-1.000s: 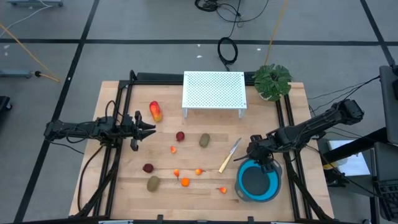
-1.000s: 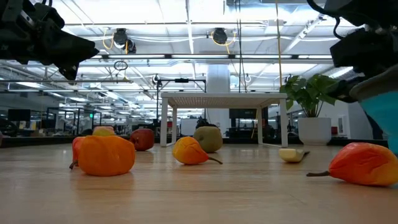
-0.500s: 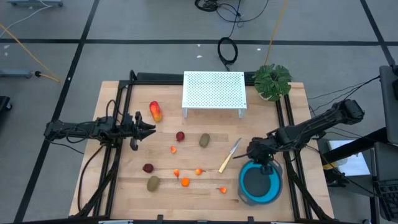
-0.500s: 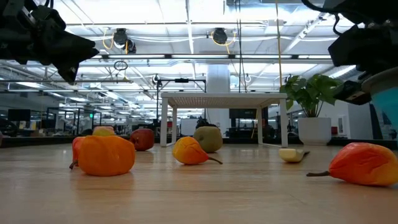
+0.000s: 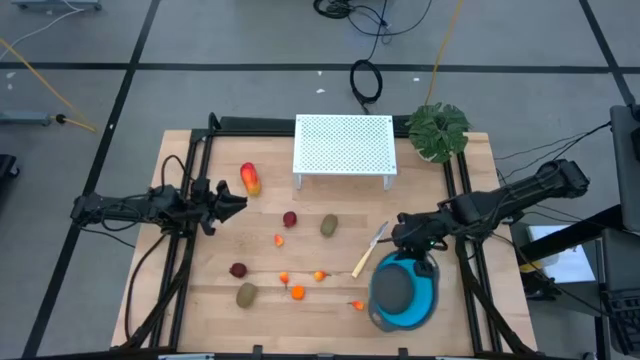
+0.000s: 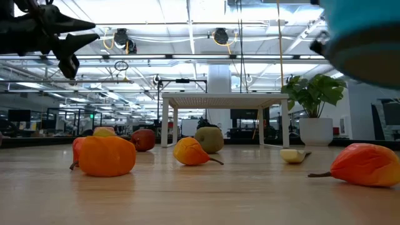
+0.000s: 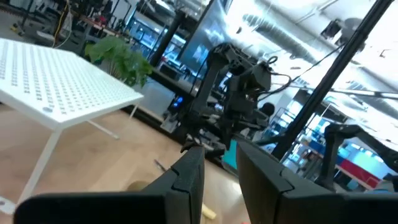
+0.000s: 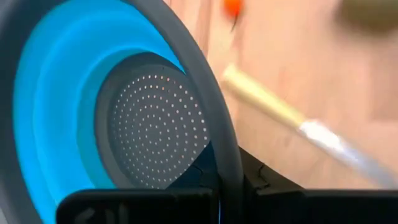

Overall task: Pick & Place Fruit
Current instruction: Put the blue strainer bowl on the shelf

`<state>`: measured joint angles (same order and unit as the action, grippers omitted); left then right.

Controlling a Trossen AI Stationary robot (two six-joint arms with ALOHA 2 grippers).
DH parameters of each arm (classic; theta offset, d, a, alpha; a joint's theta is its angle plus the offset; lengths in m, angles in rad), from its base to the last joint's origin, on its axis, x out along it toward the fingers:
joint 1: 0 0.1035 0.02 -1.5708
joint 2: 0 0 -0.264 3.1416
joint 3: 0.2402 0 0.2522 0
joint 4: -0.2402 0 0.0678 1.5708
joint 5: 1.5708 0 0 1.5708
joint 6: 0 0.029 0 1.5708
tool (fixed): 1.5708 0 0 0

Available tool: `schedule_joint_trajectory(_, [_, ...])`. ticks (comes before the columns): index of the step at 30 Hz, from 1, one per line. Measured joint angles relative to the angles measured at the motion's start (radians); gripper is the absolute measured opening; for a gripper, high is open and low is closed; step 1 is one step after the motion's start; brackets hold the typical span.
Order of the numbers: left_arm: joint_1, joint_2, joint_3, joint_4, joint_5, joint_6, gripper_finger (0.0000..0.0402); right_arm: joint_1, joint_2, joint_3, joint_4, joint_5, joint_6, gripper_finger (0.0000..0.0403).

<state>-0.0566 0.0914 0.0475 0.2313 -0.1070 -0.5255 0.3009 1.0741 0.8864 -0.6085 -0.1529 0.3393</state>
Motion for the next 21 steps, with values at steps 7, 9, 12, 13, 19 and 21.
schedule_joint_trajectory(7, [0.000,0.000,0.000,0.044,-0.041,0.019,0.0092,-0.091,0.000,0.090,0.043,0.211,-0.007,0.0001])
schedule_joint_trajectory(9, [0.000,0.000,0.000,0.067,-0.058,0.018,0.0092,-0.130,0.000,0.093,0.097,0.253,-0.007,0.0001])
schedule_joint_trajectory(12, [0.000,0.000,0.000,0.119,-0.061,-0.005,0.0092,-0.181,0.002,0.094,0.213,0.312,-0.006,0.0001])
schedule_joint_trajectory(13, [0.000,0.000,0.000,0.136,-0.061,-0.004,0.0092,-0.195,0.006,0.095,0.254,0.339,-0.007,0.0001])
schedule_joint_trajectory(19, [0.000,0.000,0.000,0.211,-0.079,0.030,0.0092,-0.248,0.033,0.095,0.472,0.529,-0.006,0.0001])
schedule_joint_trajectory(21, [0.000,0.000,0.000,0.226,-0.087,0.029,0.0092,-0.255,0.047,0.095,0.535,0.601,-0.007,0.0001])
